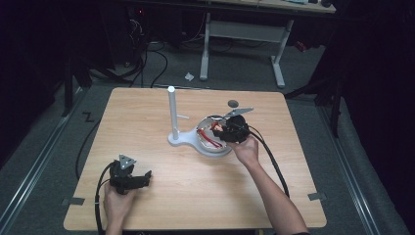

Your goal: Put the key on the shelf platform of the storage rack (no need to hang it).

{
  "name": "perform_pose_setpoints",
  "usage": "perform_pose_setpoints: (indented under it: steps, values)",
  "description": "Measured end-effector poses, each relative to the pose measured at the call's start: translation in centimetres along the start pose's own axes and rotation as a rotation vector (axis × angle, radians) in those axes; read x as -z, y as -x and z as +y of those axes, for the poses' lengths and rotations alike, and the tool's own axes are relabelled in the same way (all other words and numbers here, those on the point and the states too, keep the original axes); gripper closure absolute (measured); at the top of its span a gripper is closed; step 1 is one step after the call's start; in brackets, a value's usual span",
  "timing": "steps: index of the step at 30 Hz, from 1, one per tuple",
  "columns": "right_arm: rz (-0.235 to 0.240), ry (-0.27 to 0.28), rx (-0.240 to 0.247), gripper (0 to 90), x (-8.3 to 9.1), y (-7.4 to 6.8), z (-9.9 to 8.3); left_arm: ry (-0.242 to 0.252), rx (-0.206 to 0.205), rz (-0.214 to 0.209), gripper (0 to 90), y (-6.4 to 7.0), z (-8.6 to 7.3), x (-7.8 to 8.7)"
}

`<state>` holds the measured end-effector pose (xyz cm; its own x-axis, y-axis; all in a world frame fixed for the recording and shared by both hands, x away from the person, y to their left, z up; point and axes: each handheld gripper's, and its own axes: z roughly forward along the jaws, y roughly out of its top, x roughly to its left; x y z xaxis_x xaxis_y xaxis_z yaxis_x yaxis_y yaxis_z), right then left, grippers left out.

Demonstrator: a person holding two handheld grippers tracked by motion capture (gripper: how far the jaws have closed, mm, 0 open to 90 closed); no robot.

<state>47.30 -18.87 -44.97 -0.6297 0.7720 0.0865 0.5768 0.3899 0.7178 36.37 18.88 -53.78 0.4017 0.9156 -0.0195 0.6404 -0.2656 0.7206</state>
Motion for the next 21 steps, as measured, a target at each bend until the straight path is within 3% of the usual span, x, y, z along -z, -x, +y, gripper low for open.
perform_pose_setpoints:
  steps: [9, 21]
  values:
    - [-0.015, -0.024, -0.022, 65.7, -1.4, 0.1, -0.4, -0.002, -0.002, 0.000, 10.2, 0.0, 0.0, 0.0]
    - [-0.007, -0.007, -0.030, 49.1, -0.5, 0.4, -0.2, -0.002, -0.002, 0.000, 10.2, 0.0, 0.0, 0.0]
